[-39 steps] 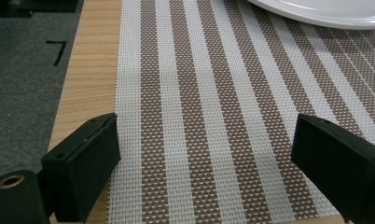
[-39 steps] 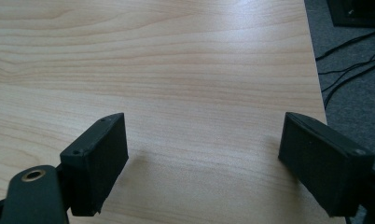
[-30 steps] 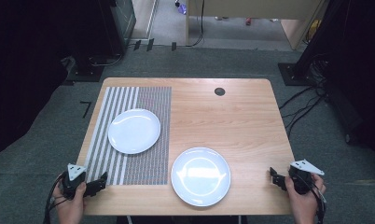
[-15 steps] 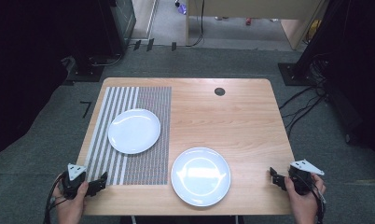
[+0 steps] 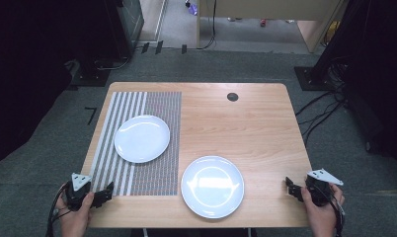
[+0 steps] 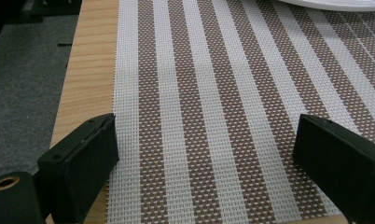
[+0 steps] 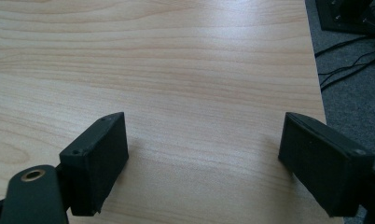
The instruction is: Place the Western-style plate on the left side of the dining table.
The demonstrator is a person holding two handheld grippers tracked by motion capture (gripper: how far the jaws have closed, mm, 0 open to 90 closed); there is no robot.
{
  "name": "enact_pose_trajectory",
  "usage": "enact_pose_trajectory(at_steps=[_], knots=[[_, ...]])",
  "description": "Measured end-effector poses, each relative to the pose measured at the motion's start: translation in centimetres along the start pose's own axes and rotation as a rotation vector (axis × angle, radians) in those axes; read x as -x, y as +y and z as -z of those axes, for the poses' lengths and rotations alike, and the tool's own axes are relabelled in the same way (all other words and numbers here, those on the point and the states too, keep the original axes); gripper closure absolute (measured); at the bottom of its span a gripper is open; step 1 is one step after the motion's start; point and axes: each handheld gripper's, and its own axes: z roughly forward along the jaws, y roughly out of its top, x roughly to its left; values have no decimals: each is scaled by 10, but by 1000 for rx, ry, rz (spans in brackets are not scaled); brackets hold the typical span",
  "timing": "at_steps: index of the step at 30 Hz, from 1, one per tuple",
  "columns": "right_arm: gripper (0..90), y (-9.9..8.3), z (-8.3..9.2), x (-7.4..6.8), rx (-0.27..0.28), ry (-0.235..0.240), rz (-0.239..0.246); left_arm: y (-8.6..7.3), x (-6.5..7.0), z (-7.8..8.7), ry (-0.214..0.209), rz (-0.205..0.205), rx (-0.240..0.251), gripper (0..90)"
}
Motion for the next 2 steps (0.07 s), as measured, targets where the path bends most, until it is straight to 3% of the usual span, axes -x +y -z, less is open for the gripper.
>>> enact_pose_trajectory(at_steps=[2], knots=[[151, 0, 0, 0, 0, 0, 0, 0, 0, 0, 0, 0, 0, 64]])
